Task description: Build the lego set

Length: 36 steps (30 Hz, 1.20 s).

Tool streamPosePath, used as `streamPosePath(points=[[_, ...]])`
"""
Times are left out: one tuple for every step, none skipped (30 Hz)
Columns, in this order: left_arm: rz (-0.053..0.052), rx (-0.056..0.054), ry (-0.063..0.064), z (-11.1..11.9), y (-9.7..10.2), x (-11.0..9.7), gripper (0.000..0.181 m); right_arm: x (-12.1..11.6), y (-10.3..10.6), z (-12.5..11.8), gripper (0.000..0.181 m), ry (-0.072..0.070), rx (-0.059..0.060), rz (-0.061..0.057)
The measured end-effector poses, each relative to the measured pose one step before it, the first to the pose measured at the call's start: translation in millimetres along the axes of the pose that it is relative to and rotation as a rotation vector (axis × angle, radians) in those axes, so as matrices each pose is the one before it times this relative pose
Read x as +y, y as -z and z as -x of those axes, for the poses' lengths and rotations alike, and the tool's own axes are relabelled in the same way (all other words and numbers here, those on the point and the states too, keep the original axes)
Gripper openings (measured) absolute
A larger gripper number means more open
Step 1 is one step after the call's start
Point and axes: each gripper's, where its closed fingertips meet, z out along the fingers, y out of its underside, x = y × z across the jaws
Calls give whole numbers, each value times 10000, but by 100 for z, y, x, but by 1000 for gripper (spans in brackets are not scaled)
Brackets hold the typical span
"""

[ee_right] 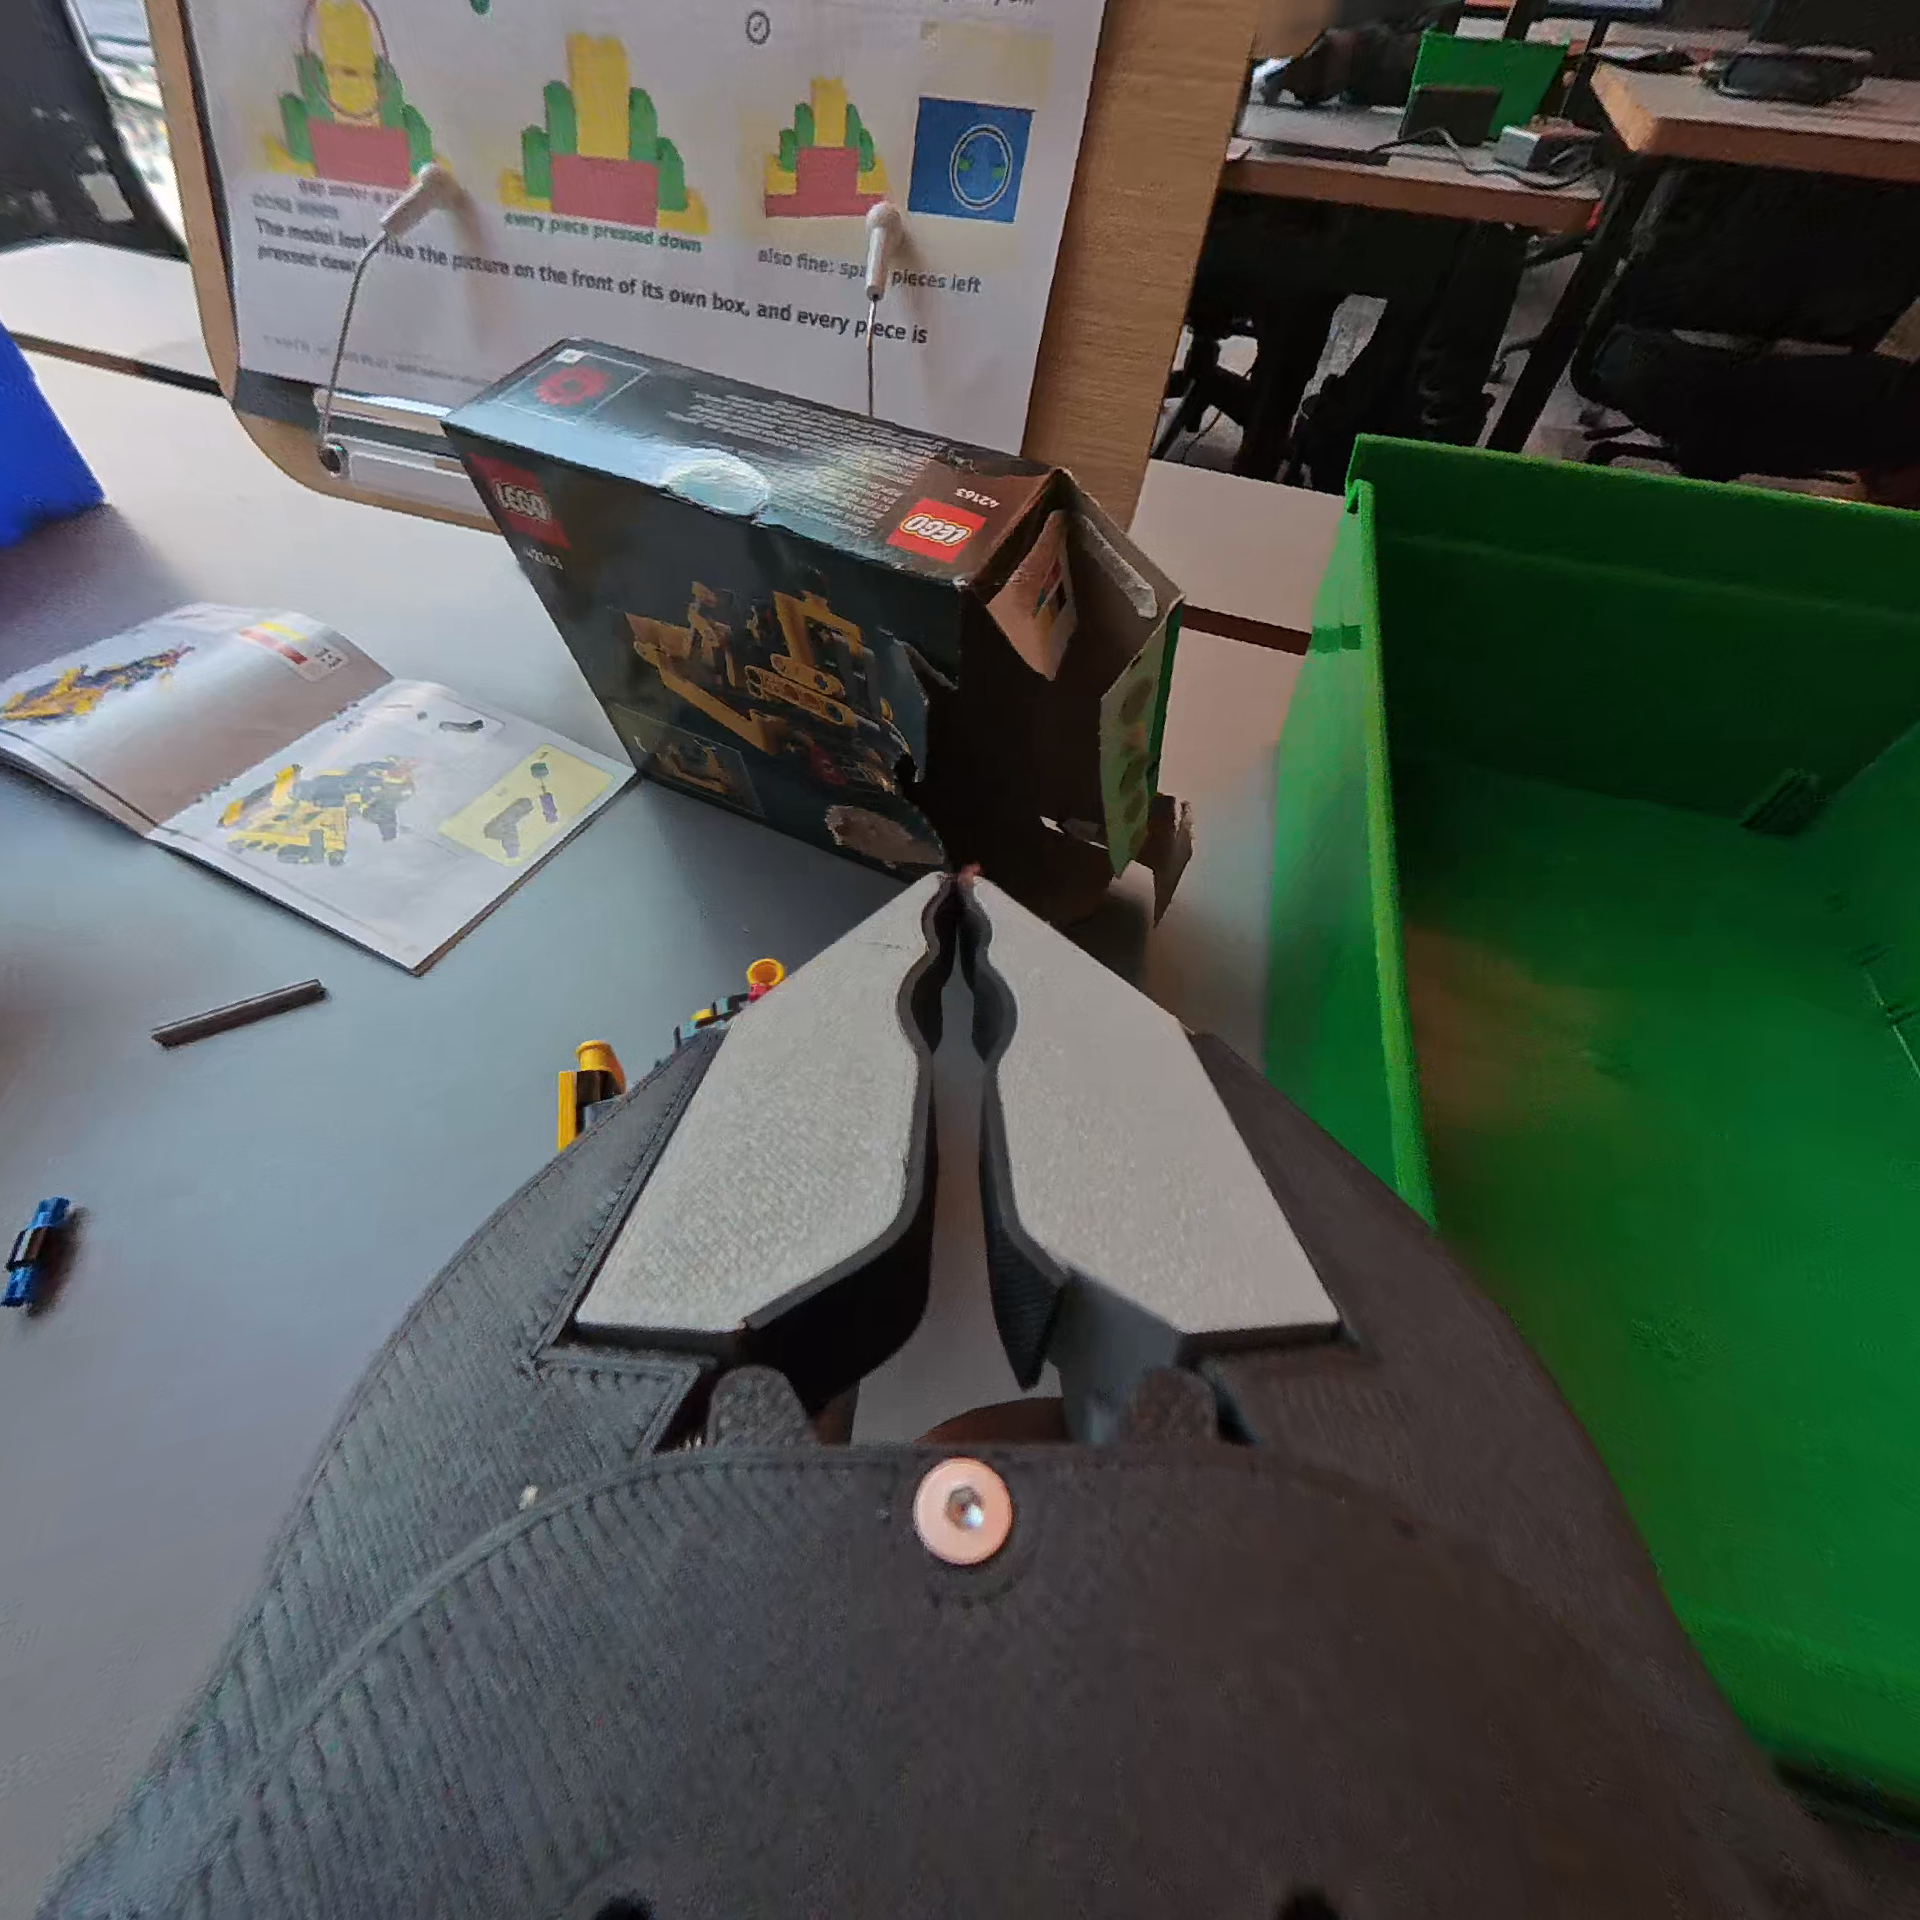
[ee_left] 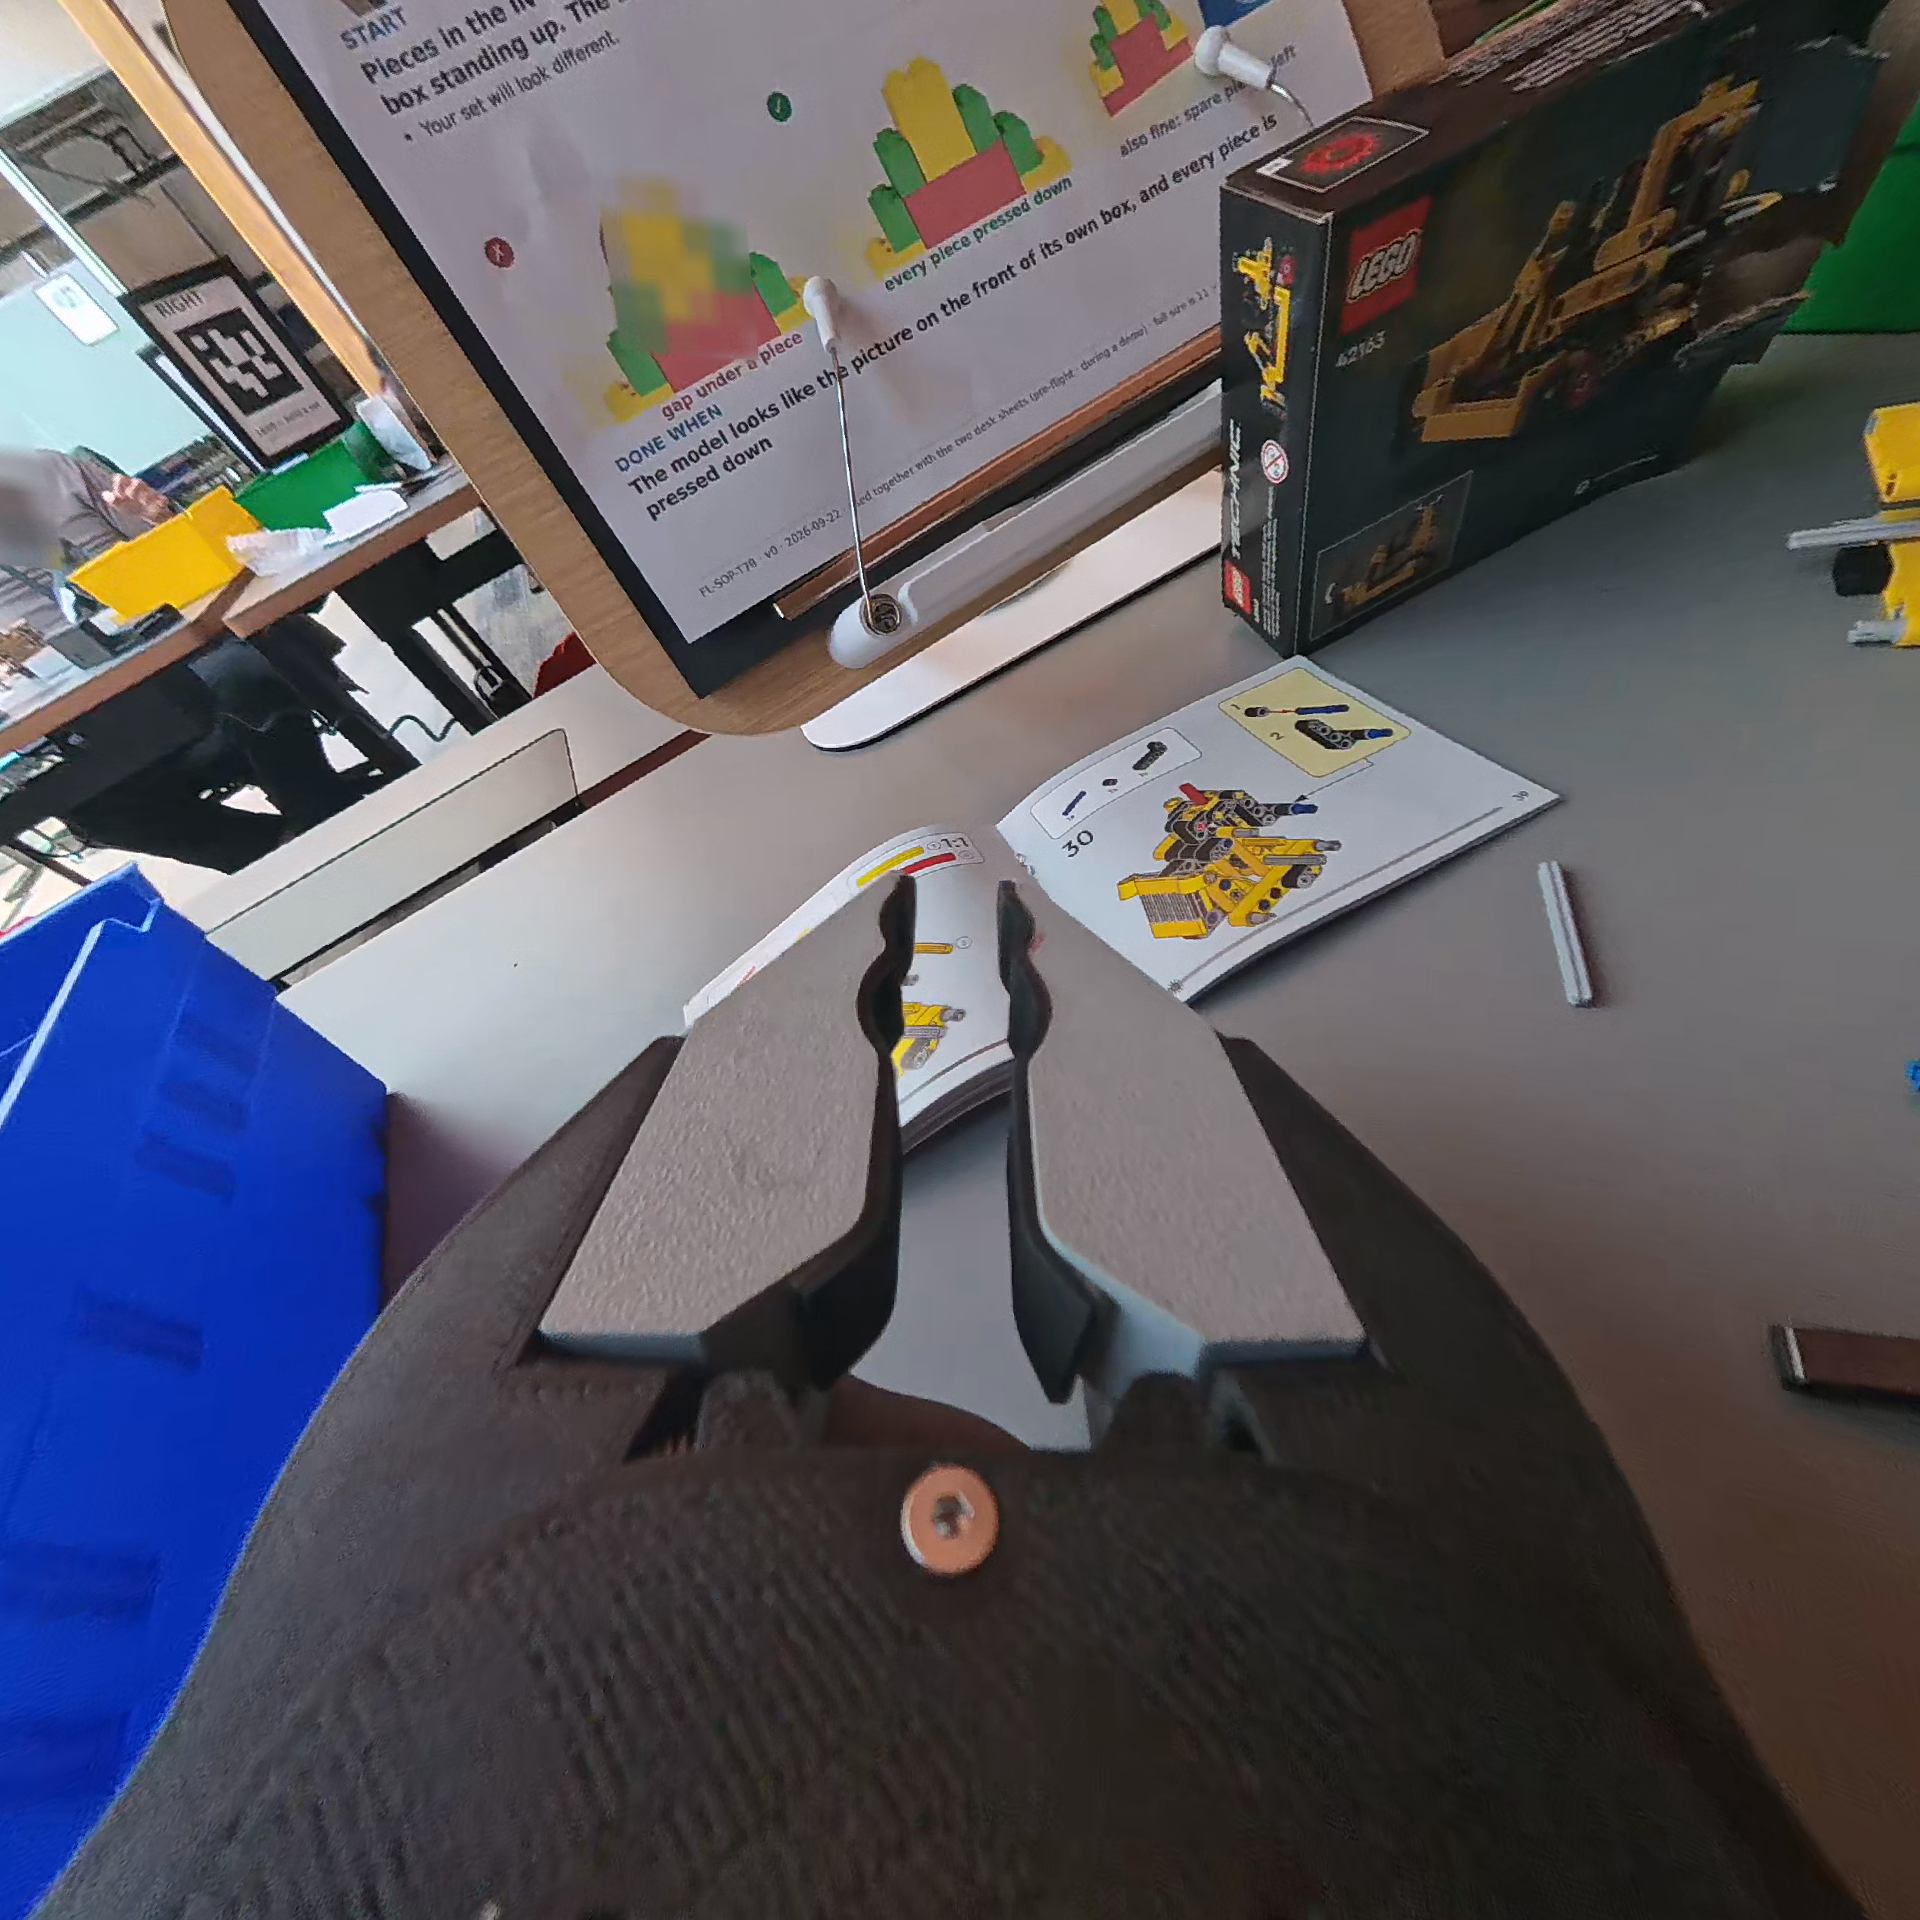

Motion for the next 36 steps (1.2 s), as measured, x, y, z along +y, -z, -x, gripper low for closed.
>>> streamPosePath(points=[[-8, 41, -97, -166, -43, -34, 13, 86, -96, -141, 0, 82, 99, 51], [11, 31, -138, -183, -55, -7, 13, 98, -121, -36, 0, 109, 77, 45], [23, 16, -146, -180, -54, 5, 13, 120, -126, 22, 0, 111, 59, 60], [6, 18, -142, -188, -17, -9, 13, 181, -146, 86, 0, 102, 7, 84], [-12, 5, -126, -149, 7, -35, 13, 216, -147, 164, 0, 69, -60, 106], [-27, -4, -93, -96, 22, -33, 13, 222, -136, 167, 0, 20, -86, 125], [-38, 0, -44, -50, 39, -60, 13, 207, -124, 136, 0, -19, -79, 116], [-28, 23, 7, -39, 56, -40, 13, 130, -99, 113, 0, -35, -64, 67], [-7, 37, 39, -8, 36, 2, 13, 80, -77, 89, 0, -22, -48, 34], [-7, 37, 56, 12, 32, 3, 13, 98, -79, 77, 0, 5, -44, 42], [13, 41, 62, 35, 25, 50, 13, 107, -74, 89, 0, 4, -52, 49], [12, 14, 57, 96, 13, 43, 13, 88, -56, 92, 0, -18, -67, 43], [10, 3, 54, 112, 28, 54, 13, 99, -65, 105, 0, -25, -69, 47], [19, -5, 47, 142, 9, 75, 13, 99, -66, 68, 0, -16, -48, 47], [20, -6, 54, 133, 23, 66, 13, 86, -76, 22, 0, -10, -25, 40], [8, 21, 63, 84, 20, 37, 13, 104, -70, 20, 0, -17, -23, 43], [3, 23, 55, 46, 13, 21, 13, 118, -81, 32, 0, -25, -30, 52], [-9, 9, 39, 45, 19, 8, 13, 112, -88, 48, 0, -15, -28, 51], [-14, 12, 13, 0, 26, -9, 13, 131, -92, 35, 0, 14, -13, 61], [4, 8, -15, -11, 5, 3, 13, 142, -94, 22, 0, 34, -1, 74], [2, 7, -28, -44, 7, 5, 13, 117, -64, 43, 0, 33, -14, 58], [-5, 11, -42, -49, 4, -7, 13, 84, -55, 79, 0, 21, -48, 43], [1, 6, -49, -59, 10, 3, 13, 102, -45, 128, 0, 11, -78, 57], [3, 7, -52, -57, 11, 6, 13, 108, -33, 167, 0, 2, -102, 68], [-11, 7, -46, -45, 39, -7, 13, 74, -5, 191, 0, -5, -111, 54], [-23, 11, -37, -32, 57, -17, 13, 17, 34, 161, 0, -8, -99, 22], [-12, 2, -11, 10, 29, -4, 13, -37, 60, 142, 0, -7, -80, 0], [1, 0, 30, 30, 2, 12, 13, -44, 68, 138, 0, -7, -67, -11], [33, 10, 45, 40, -37, 42, 13, -82, 67, 144, 0, -5, -72, -26], [47, 2, 50, 51, -51, 66, 13, -61, 53, 174, 0, -3, -75, -20], [24, 5, 40, 38, -35, 36, 13, -12, 32, 186, 0, 9, -80, 5], [-7, -5, 24, 53, -12, -8, 13, 10, 33, 247, 0, 28, -101, 15], [-34, 16, 8, 7, 1, -37, 13, -16, 21, 299, 0, 34, -119, -4], [-33, 33, -1, -30, 6, -42, 13, -33, -8, 347, 0, 44, -129, -18], [2, -14, 15, 32, 0, 0, 13, -17, -26, 365, 0, 68, -117, -5], [6, -7, 14, 27, -2, 17, 13, -5, -20, 326, 0, 90, -94, 4]])
